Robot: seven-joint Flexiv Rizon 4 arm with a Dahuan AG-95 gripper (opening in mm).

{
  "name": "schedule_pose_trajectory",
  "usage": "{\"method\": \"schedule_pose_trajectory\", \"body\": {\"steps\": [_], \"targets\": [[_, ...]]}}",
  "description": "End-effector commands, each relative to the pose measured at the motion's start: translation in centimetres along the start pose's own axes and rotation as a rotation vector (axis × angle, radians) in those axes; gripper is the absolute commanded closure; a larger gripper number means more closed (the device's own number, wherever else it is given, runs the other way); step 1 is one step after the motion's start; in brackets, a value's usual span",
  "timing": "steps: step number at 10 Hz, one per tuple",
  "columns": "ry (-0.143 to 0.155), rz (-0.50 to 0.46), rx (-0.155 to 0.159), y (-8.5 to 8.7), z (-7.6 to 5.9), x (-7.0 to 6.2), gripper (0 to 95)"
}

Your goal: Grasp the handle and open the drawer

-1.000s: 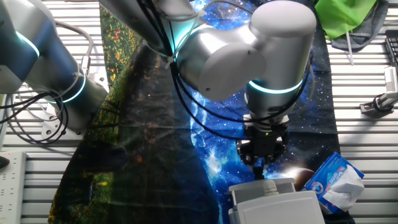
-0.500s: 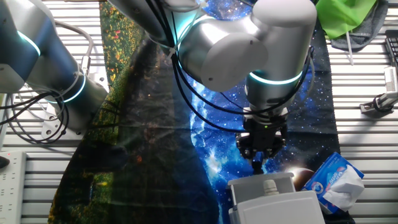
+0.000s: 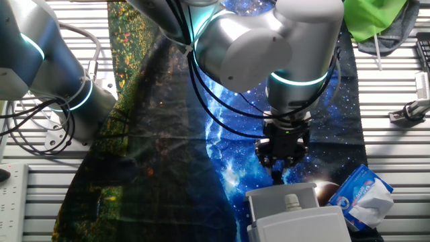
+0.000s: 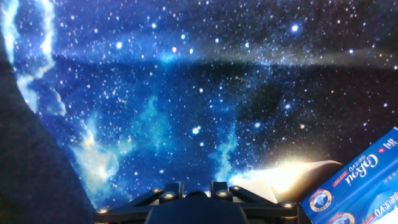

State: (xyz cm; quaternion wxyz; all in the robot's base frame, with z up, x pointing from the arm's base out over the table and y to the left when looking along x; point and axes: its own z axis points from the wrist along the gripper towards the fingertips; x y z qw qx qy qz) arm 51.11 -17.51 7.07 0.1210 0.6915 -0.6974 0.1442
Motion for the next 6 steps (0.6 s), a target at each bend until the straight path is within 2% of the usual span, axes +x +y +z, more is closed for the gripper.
{"method": "schedule_pose_trajectory", "body": {"steps": [1, 6], "targets": [[0.000, 0.007, -0.003, 0.13, -0.13, -0.15, 95.0], [-0.005, 0.029, -0.007, 0.40, -0.31, -0.77, 95.0]]}}
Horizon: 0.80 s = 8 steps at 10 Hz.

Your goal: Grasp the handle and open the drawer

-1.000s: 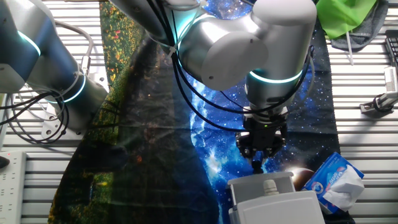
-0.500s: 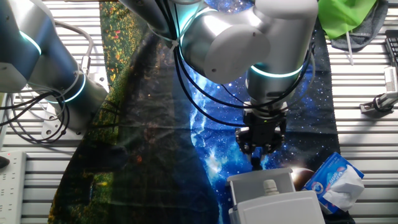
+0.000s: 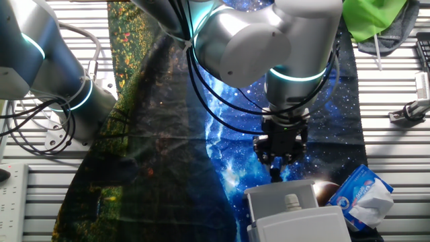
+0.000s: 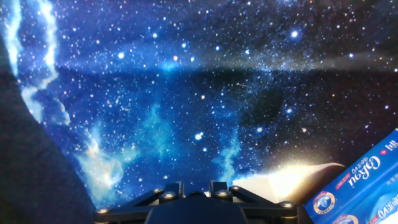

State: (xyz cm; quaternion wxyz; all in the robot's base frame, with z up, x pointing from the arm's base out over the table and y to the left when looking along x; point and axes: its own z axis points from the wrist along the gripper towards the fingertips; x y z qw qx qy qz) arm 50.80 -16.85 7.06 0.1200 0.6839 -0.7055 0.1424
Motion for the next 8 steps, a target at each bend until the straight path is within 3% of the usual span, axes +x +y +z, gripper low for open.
{"method": "schedule_pose_trajectory", "body": {"steps": [1, 8], "targets": [[-0.001, 0.011, -0.001, 0.1, -0.1, -0.3, 95.0], [-0.010, 0.043, -0.010, 0.2, -0.7, -1.4, 95.0]]}}
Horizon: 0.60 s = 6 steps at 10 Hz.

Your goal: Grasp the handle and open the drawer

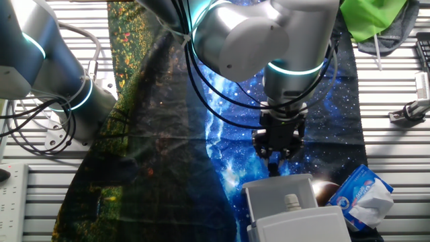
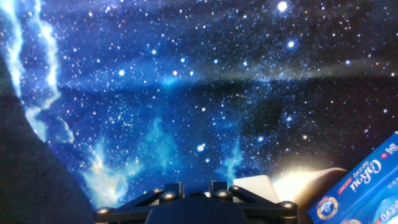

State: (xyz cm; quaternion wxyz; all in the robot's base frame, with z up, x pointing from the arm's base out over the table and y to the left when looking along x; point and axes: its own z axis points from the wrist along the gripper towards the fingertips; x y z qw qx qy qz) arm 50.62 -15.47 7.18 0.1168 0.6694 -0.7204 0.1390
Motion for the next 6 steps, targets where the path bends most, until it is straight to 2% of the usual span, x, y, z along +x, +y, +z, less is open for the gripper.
{"method": "schedule_pose_trajectory", "body": {"steps": [1, 6], "targets": [[-0.002, 0.004, -0.002, -0.05, -0.05, -0.12, 95.0], [-0.030, 0.015, 0.000, -0.03, 0.01, -0.15, 95.0]]}}
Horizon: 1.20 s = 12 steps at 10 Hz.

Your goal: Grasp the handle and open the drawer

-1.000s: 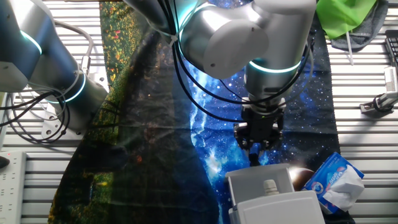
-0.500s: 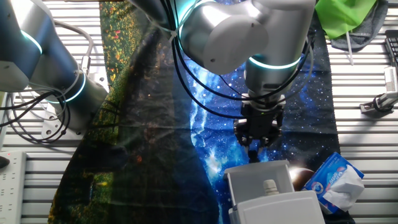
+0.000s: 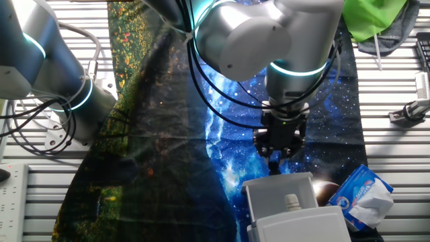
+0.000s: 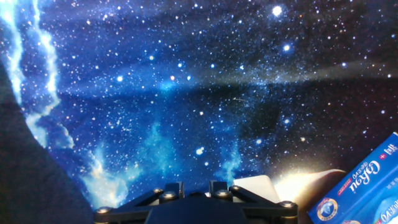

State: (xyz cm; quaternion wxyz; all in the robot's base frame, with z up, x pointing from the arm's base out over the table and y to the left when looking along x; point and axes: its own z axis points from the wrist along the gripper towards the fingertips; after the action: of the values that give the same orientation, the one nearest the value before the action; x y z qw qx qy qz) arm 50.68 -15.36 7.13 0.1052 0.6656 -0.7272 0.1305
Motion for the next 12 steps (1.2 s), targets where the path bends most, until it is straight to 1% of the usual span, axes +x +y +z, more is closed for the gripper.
{"method": "schedule_pose_trajectory", "body": {"steps": [1, 5, 7, 8, 11, 12], "targets": [[-0.001, -0.002, 0.000, 0.03, 0.01, -0.03, 95.0], [-0.023, -0.006, 0.002, 0.03, 0.01, -0.03, 95.0], [-0.025, -0.007, 0.002, 0.03, 0.01, -0.03, 95.0], [-0.031, -0.008, 0.002, 0.03, 0.01, -0.03, 76.0], [-0.041, -0.010, 0.003, 0.03, 0.01, -0.03, 76.0], [-0.042, -0.012, 0.004, 0.03, 0.01, -0.03, 57.0]]}}
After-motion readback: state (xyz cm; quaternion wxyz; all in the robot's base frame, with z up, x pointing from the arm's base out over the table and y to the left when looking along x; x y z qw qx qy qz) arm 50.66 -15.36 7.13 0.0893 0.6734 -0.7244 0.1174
